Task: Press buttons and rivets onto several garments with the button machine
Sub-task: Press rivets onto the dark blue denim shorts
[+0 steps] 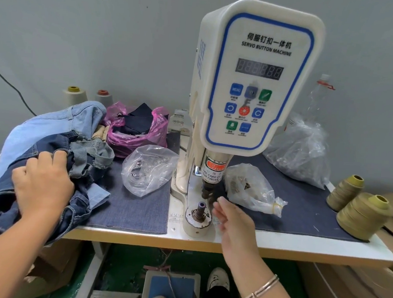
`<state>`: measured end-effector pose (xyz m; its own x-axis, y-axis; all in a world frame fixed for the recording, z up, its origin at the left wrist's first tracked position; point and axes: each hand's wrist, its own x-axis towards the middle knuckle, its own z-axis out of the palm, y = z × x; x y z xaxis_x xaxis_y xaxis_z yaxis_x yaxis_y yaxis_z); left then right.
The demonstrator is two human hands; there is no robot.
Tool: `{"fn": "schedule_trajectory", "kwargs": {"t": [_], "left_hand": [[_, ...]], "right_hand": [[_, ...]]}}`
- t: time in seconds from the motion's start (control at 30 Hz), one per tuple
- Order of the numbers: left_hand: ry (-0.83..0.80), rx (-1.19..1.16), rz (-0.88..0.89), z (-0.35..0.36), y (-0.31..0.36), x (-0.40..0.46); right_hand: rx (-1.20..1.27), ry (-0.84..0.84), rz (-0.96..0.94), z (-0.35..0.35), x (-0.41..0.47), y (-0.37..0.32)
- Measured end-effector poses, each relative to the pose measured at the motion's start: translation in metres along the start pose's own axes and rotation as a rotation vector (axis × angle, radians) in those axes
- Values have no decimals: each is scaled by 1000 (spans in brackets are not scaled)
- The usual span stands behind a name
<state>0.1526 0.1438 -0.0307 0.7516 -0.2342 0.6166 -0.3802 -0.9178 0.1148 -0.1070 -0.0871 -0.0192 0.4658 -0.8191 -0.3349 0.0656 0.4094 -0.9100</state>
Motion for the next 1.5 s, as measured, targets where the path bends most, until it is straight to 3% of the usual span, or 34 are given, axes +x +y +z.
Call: {"fn": "schedule_trajectory", "kwargs": {"t": [0.07,0.13,0.23,0.6,0.77,1.17,1.27,1.4,1.5], "left_hand": [[2,3,1,-2,1,-1],[1,-4,7,-2,2,-1],[-15,-28,11,0,0,0],[-30,-34,5,-2,0,1],[-21,-39,-13,-1,0,0],[-23,-41,-12,2,-2,1],[-14,-28,-14,3,-1,1],[-9,-21,-8,0,0,0],[-11,-20,-16,-1,1,0]], "right_hand": [[-243,42,-227,-16,11,-5],[-647,22,-470,-32,30,-12],[-1095,-69,-598,-47,60,-12],[-1362,86,-896,-67,69,1],[-1267,-21,-737,-75,74,-2],[-1223,86,-608,-72,65,-9],[-883,50,-472,-55,40,-11],[-315,-233,-6,-20,2,-9],[-47,-350,208,-7,-7,-16]]}}
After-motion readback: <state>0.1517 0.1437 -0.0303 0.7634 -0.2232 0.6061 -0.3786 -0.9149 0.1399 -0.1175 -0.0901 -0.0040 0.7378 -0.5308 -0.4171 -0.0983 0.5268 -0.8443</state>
